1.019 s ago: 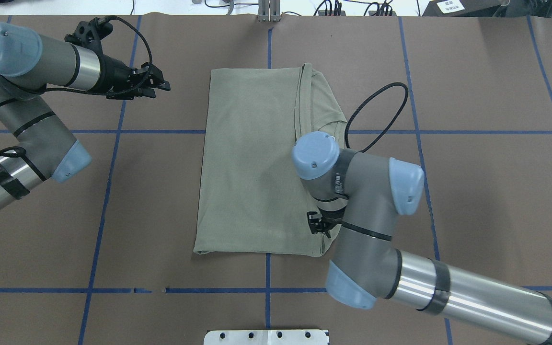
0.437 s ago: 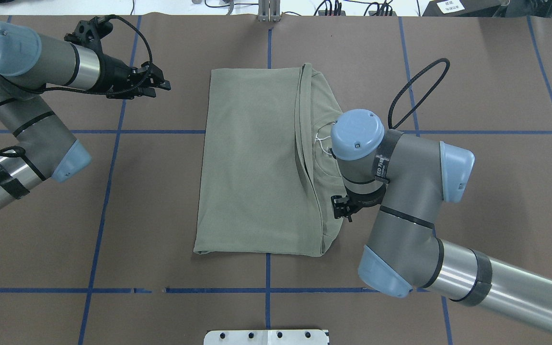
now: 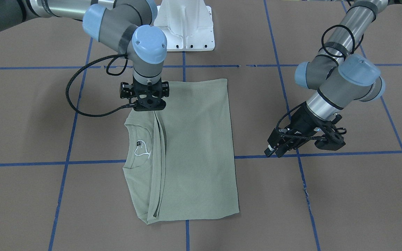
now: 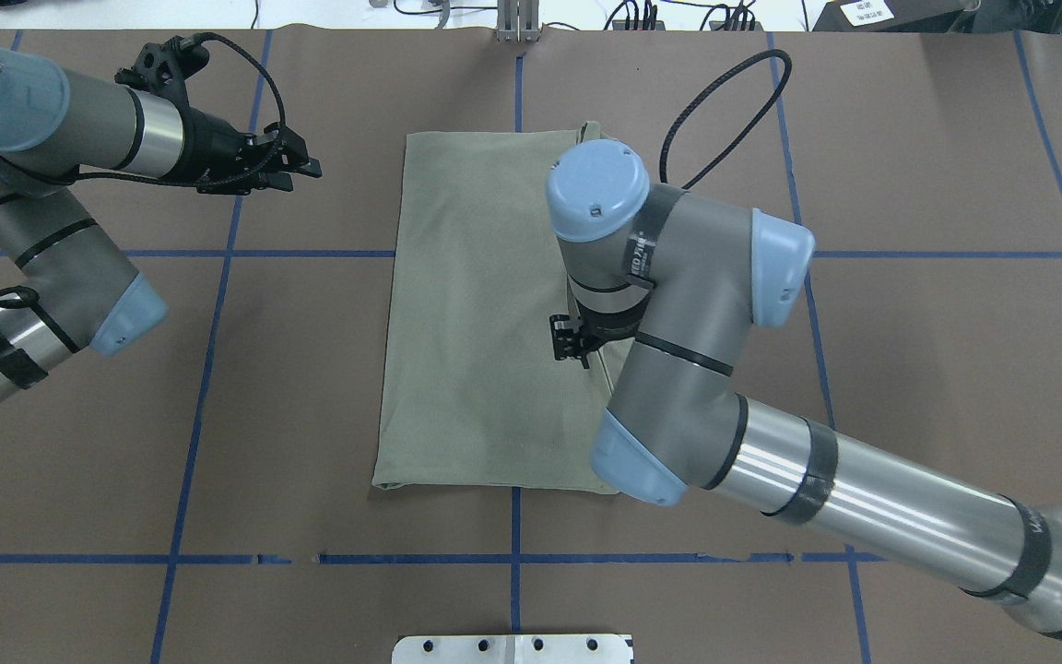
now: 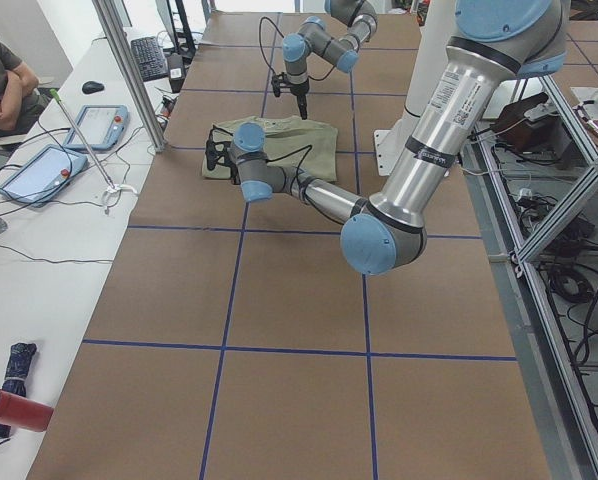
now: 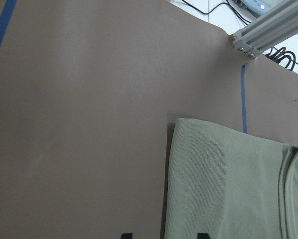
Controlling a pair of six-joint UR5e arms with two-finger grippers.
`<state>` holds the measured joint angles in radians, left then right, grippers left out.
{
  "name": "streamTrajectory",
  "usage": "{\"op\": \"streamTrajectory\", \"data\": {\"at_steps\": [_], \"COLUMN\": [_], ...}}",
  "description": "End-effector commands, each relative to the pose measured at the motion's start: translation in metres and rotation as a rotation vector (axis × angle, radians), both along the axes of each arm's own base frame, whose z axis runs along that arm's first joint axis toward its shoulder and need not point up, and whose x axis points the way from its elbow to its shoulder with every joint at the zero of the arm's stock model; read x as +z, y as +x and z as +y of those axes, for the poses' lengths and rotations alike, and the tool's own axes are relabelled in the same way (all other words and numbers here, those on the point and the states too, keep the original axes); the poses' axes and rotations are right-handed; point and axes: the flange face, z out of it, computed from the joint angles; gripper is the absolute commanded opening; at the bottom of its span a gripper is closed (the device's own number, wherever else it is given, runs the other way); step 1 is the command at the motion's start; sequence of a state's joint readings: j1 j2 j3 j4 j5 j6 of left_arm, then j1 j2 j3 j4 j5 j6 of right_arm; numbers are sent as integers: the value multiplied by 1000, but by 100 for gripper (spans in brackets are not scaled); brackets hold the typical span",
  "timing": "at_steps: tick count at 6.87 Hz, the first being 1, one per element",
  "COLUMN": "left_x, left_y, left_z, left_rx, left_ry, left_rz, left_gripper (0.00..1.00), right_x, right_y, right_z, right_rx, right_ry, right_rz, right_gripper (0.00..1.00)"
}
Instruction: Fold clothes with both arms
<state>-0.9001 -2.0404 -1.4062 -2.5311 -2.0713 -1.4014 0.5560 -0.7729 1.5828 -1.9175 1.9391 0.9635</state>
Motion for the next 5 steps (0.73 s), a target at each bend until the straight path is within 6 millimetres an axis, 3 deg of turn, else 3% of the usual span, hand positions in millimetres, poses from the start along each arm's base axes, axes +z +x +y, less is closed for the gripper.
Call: {"op": "streamTrajectory", "data": {"at_steps": [1, 2, 5], "left_x": [6, 3, 3], "left_y": [-3, -3, -4], "left_z": [4, 5, 6], "left_rx": [2, 1, 1], "left_ry": [-1, 2, 2], "left_rz": [-5, -1, -1], "left_gripper": [53, 53, 53], "right_x": [-23, -5, 31], "right_y": [-46, -59, -40], "right_z": [-36, -45, -87], "right_rx": [48, 54, 88], "right_ry": [-8, -16, -36], "right_rz": [-25, -13, 45], "right_gripper": [100, 100, 100]}}
